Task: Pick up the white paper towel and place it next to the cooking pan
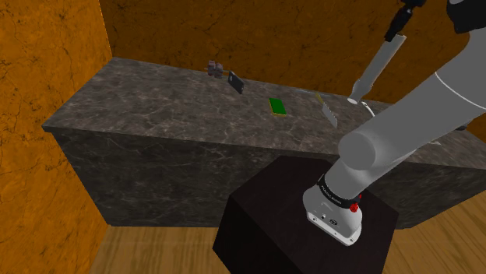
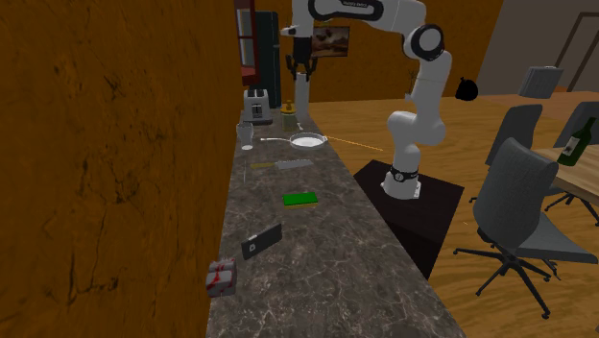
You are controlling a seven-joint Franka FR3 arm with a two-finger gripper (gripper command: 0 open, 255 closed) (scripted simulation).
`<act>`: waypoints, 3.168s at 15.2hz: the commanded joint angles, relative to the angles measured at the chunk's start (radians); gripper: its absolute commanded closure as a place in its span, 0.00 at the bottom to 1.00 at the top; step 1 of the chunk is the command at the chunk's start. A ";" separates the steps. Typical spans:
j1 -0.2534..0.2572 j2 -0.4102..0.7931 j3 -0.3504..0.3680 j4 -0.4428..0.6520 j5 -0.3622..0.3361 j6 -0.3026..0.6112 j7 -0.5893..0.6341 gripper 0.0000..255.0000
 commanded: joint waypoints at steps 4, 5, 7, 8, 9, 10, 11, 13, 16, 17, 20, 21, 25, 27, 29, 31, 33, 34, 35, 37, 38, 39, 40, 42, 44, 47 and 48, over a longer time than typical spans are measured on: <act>-0.037 -0.013 -0.061 0.054 -0.016 -0.055 -0.108 1.00; -0.044 -0.011 -0.076 0.070 -0.016 -0.067 -0.133 1.00; -0.052 -0.018 -0.087 0.063 -0.022 -0.064 -0.150 1.00; -0.052 -0.027 -0.083 0.042 -0.028 -0.049 -0.145 1.00; -0.053 -0.036 -0.080 0.021 -0.033 -0.035 -0.140 1.00; -0.054 -0.044 -0.077 0.000 -0.038 -0.022 -0.136 1.00; -0.055 -0.052 -0.074 -0.020 -0.043 -0.008 -0.131 1.00; -0.057 -0.066 -0.070 -0.059 -0.052 0.020 -0.123 1.00; -0.061 -0.085 -0.065 -0.114 -0.064 0.060 -0.113 1.00; -0.062 -0.090 -0.063 -0.132 -0.067 0.073 -0.110 1.00; -0.066 -0.105 -0.061 -0.184 -0.076 0.113 -0.102 1.00; -0.067 -0.109 -0.061 -0.200 -0.079 0.127 -0.099 1.00; -0.072 -0.122 -0.062 -0.264 -0.089 0.179 -0.091 1.00; -0.075 -0.126 -0.063 -0.294 -0.093 0.206 -0.088 1.00; -0.077 -0.130 -0.065 -0.324 -0.097 0.232 -0.085 1.00; -0.079 -0.132 -0.068 -0.352 -0.100 0.259 -0.082 1.00; -0.080 -0.134 -0.071 -0.380 -0.103 0.285 -0.081 1.00; -0.081 -0.134 -0.073 -0.393 -0.104 0.298 -0.080 1.00; -0.082 -0.134 -0.075 -0.406 -0.105 0.312 -0.079 1.00; -0.083 -0.133 -0.080 -0.432 -0.107 0.338 -0.078 1.00; -0.083 -0.132 -0.082 -0.445 -0.108 0.352 -0.078 1.00; -0.084 -0.131 -0.085 -0.457 -0.108 0.365 -0.078 1.00; -0.084 -0.129 -0.087 -0.469 -0.108 0.379 -0.078 1.00; -0.085 -0.125 -0.093 -0.493 -0.109 0.406 -0.078 1.00; -0.085 -0.120 -0.099 -0.516 -0.109 0.433 -0.079 1.00; -0.085 -0.111 -0.109 -0.549 -0.107 0.475 -0.082 1.00; -0.084 -0.107 -0.113 -0.559 -0.106 0.489 -0.083 1.00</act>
